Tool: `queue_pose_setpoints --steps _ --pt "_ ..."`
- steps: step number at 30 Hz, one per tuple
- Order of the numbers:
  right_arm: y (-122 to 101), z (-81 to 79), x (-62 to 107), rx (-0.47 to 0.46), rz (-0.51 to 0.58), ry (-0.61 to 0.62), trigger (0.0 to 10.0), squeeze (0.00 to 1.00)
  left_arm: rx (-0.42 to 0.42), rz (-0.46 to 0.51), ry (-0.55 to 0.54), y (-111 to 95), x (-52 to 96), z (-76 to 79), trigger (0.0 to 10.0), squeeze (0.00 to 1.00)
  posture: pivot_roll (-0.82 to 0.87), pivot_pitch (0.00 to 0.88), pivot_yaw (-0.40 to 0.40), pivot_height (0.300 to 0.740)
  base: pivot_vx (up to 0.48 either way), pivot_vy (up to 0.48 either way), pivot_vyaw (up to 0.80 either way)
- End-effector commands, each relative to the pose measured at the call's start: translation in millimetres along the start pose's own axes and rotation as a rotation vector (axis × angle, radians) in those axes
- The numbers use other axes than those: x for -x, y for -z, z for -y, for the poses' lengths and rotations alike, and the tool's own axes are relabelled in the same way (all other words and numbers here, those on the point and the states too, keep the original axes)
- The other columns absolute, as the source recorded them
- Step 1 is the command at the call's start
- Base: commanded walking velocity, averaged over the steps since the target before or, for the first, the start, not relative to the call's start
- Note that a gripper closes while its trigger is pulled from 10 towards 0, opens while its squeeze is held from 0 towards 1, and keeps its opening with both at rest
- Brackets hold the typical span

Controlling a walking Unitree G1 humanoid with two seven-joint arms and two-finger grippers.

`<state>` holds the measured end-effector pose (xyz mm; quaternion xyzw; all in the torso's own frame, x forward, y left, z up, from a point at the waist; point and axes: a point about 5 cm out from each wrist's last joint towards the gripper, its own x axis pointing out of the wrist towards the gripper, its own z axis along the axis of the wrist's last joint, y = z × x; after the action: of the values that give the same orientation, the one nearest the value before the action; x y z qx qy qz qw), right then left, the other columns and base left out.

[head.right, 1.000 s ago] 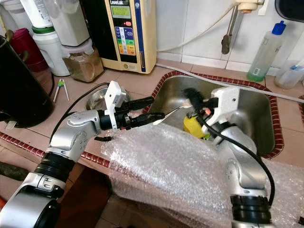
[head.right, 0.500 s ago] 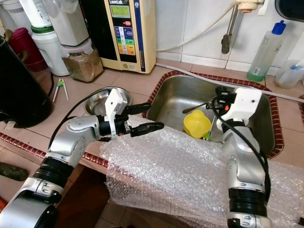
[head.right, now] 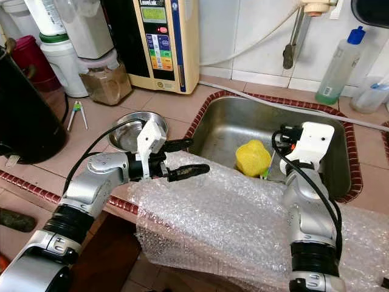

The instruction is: Kitchen organization

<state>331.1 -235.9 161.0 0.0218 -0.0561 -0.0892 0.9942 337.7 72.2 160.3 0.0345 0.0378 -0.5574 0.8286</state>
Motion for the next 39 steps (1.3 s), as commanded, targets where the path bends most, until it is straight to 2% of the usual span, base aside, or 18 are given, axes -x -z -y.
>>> queue_pose_setpoints --steps 1,8,9,14,16,17,21,24,25,26,29,30,31,32,33,37,38,39 --pt "-3 -7.5 0.5 0.01 0.023 -0.018 10.0 1.0 -0.034 -0.004 -0.059 -3 2.2 -7.1 10.0 1.0 -0.06 0.052 0.073 0.74 0.0 0.0 0.0" --pt "-17 -23.7 8.2 0.009 0.084 -0.084 10.0 1.0 -0.08 0.081 -0.431 -15 11.3 -39.0 10.0 1.0 -0.06 0.056 0.071 0.74 0.0 0.0 0.0" --pt "-20 -31.0 12.3 -0.018 0.088 -0.115 10.0 1.0 -0.067 0.117 -0.552 -18 17.6 -48.9 10.0 1.0 -0.06 0.056 0.069 0.74 0.0 0.0 0.0" --pt "-21 -52.0 24.9 -0.002 0.103 -0.235 10.0 1.0 -0.064 0.154 -0.771 -20 33.1 -64.7 10.0 1.0 -0.07 0.058 0.067 0.74 0.0 0.0 0.0" --pt "-21 -55.9 27.7 0.007 0.106 -0.256 10.0 1.0 -0.054 0.158 -0.809 -20 35.6 -67.3 10.0 1.0 -0.07 0.058 0.067 0.74 0.0 0.0 0.0" --pt "-20 -65.0 34.3 0.005 0.108 -0.308 10.0 1.0 -0.055 0.151 -0.904 -18 43.5 -73.2 10.0 1.0 -0.07 0.058 0.067 0.74 0.0 0.0 0.0" --pt "-18 -82.4 47.9 0.004 0.1 -0.4 10.0 1.0 -0.042 0.108 -1.068 -8 61.0 -83.4 10.0 1.0 -0.07 0.06 0.068 0.74 0.0 0.0 0.0" --pt "-18 -90.8 54.0 0.011 0.1 -0.454 10.0 1.0 -0.018 0.087 -1.139 -4 68.6 -87.1 10.0 1.0 -0.07 0.061 0.067 0.74 0.0 0.0 0.0" --pt "-19 -94.8 57.2 0.002 0.102 -0.482 10.0 1.0 0.002 0.086 -1.166 -1 71.8 -88.2 10.0 0.13 -0.07 0.063 0.068 0.74 0.0 0.0 0.0" --pt "-20 -98.2 60.1 -0.01 0.104 -0.508 10.0 1.0 0.017 0.082 -1.184 0 74.0 -89.0 10.0 0.0 -0.07 0.063 0.068 0.74 0.0 0.0 0.0" --pt "-21 -107.5 69.3 -0.016 0.105 -0.586 10.0 1.0 0.06 0.07 -1.228 6 78.7 -90.6 10.0 0.0 -0.07 0.063 0.068 0.74 0.0 0.0 0.0" --pt "-20 -111.3 73.6 -0.011 0.097 -0.619 10.0 0.45 0.105 0.048 -1.247 12 81.0 -91.8 10.0 0.0 -0.07 0.064 0.069 0.74 0.0 0.0 0.0" --pt "-20 -111.3 73.6 -0.011 0.097 -0.619 10.0 0.45 0.105 0.048 -1.247 12 81.0 -91.8 10.0 0.0 -0.07 0.064 0.069 0.74 0.0 0.0 0.0" --pt "-20 -113.6 76.5 -0.01 0.09 -0.64 10.0 0.12 0.141 0.021 -1.263 16 82.4 -92.8 10.0 0.0 -0.07 0.063 0.069 0.74 0.0 0.0 0.0" --pt "-20 -114.7 78.0 -0.009 0.086 -0.65 10.0 0.0 0.164 0.015 -1.275 18 83.0 -93.3 10.0 0.0 -0.07 0.063 0.07 0.74 0.0 0.0 0.0" --pt "-19 -116.0 80.0 0.001 0.08 -0.66 10.0 0.0 0.236 0.018 -1.279 22 82.2 -93.3 10.0 0.0 -0.07 0.062 0.07 0.74 0.0 0.0 0.0" --pt "-19 -116.5 80.6 0.006 0.079 -0.662 10.0 0.0 0.275 0.015 -1.269 24 81.0 -92.8 10.0 0.0 -0.07 0.06 0.073 0.74 0.0 0.0 0.0" --pt "-19 -117.3 82.5 0.007 0.077 -0.667 10.0 0.0 0.367 -0.009 -1.251 30 78.8 -91.8 10.0 0.0 -0.07 0.059 0.073 0.74 0.0 0.0 0.0"
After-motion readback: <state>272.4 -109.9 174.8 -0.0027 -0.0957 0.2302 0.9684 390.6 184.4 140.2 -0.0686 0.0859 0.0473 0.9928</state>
